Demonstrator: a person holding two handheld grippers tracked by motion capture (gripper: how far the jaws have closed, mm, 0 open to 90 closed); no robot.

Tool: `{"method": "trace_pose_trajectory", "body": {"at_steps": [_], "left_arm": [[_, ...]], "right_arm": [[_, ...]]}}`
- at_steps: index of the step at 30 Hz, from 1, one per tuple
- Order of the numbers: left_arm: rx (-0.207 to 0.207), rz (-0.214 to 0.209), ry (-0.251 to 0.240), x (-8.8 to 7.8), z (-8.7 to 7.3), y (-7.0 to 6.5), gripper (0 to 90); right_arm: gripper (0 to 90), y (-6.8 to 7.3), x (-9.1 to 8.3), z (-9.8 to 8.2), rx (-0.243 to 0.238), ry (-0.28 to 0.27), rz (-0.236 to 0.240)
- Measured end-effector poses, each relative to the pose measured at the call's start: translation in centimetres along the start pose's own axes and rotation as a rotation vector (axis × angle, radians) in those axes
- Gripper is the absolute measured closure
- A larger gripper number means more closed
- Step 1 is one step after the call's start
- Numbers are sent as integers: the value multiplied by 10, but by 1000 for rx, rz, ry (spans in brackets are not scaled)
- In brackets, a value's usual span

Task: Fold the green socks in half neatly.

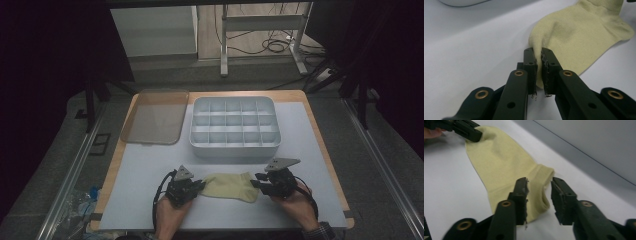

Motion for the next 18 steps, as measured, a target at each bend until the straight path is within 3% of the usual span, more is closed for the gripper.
{"method": "trace_pose_trajectory", "body": {"at_steps": [7, 8, 18], "left_arm": [[4, 3, 1, -1, 2, -1, 833], [4, 3, 0, -2, 3, -1, 833], [9, 6, -4, -3, 4, -2, 833]], "right_arm": [[824, 7, 11, 6, -13, -14, 20], [886, 9, 15, 9, -17, -19, 24], [896, 19, 32, 22, -39, -42, 44]]}}
Point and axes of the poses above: each handheld gripper's, and its own axes: x roughly forward along the jaws, z roughly out of its top, y roughly to its left, the point moved 5 cm from there along x, roughly forward along the jaws, and after that the axes turned 4 degrees about x, right-handed, at the moved point
